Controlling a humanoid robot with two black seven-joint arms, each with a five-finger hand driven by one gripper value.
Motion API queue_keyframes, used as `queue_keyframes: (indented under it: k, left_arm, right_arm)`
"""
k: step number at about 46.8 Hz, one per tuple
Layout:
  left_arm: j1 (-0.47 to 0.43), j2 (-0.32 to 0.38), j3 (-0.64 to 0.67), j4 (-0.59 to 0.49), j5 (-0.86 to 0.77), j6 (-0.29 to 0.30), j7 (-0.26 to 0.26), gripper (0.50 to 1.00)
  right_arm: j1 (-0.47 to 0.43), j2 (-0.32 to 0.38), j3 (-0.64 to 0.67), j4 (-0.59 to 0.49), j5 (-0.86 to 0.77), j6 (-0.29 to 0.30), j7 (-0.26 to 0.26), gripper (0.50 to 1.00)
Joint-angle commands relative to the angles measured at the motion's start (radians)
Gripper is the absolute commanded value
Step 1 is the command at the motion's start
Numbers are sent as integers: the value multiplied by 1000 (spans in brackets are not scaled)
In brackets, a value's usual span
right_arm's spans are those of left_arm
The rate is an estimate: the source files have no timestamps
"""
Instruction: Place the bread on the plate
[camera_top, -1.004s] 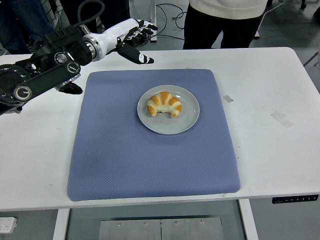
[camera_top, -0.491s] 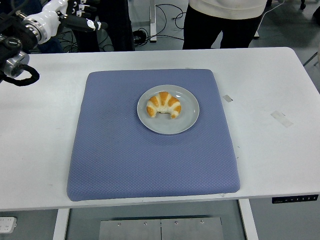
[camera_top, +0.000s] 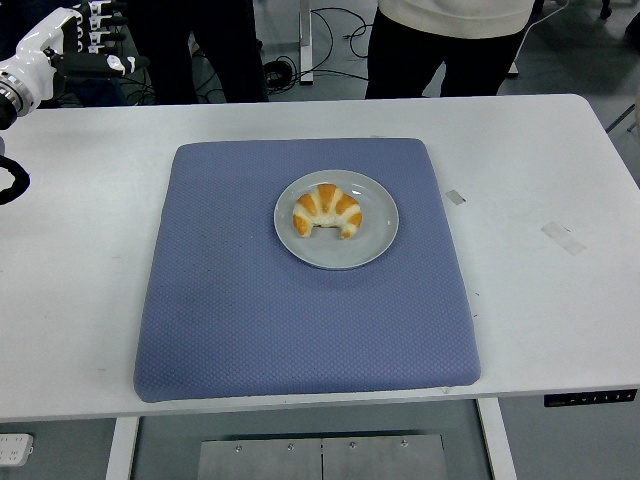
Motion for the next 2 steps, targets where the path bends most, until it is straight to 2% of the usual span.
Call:
queue_keyframes:
  k: [1, 2]
  left_arm:
    - [8, 3, 0, 5, 0, -7, -3, 892]
    - [9, 3, 0, 5, 0, -7, -3, 892]
  right_arm:
    - [9, 0, 2, 8, 0, 0, 0, 1000]
    - [12, 0, 3, 7, 0, 0, 0, 1000]
